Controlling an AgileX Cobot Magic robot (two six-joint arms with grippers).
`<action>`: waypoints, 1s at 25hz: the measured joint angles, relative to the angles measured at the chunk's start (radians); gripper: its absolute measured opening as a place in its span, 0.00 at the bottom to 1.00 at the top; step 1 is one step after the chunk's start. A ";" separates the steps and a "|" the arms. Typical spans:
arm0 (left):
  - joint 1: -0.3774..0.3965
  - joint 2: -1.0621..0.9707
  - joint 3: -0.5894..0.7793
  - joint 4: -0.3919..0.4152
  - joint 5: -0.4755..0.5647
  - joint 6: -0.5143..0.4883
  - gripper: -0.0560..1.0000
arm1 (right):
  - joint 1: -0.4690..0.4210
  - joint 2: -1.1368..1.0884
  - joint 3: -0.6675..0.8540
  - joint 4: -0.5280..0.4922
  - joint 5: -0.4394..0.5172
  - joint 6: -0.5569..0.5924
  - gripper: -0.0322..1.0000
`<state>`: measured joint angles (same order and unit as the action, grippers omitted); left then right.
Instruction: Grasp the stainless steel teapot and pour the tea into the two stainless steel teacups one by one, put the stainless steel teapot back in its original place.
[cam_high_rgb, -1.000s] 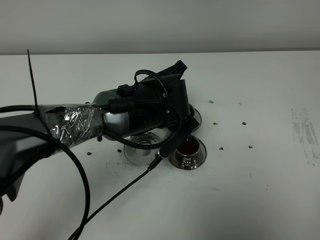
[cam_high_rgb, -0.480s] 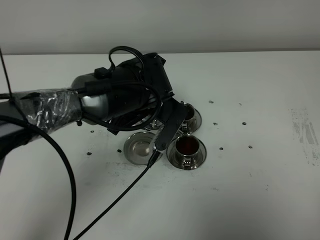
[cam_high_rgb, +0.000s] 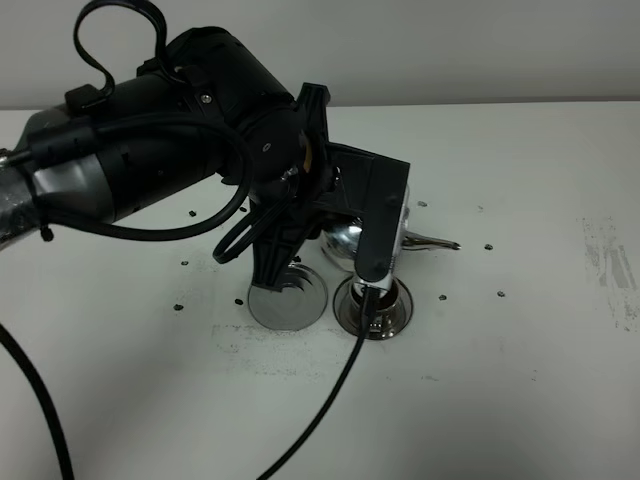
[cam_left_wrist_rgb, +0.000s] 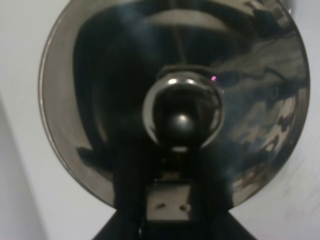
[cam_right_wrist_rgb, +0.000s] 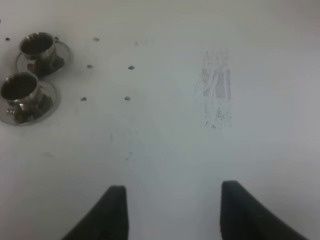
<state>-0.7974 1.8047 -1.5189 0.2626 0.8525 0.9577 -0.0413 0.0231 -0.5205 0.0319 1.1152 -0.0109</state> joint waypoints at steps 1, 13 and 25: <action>-0.008 -0.012 0.011 -0.029 -0.009 0.000 0.25 | 0.000 0.000 0.000 0.000 0.000 0.000 0.46; -0.052 -0.064 0.262 -0.298 -0.111 0.000 0.25 | 0.000 0.000 0.000 0.000 0.000 0.000 0.46; -0.052 -0.001 0.387 -0.310 -0.279 -0.023 0.25 | 0.000 0.000 0.000 0.000 0.000 0.000 0.46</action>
<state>-0.8498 1.8040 -1.1320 -0.0472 0.5735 0.9352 -0.0413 0.0231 -0.5205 0.0319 1.1152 -0.0109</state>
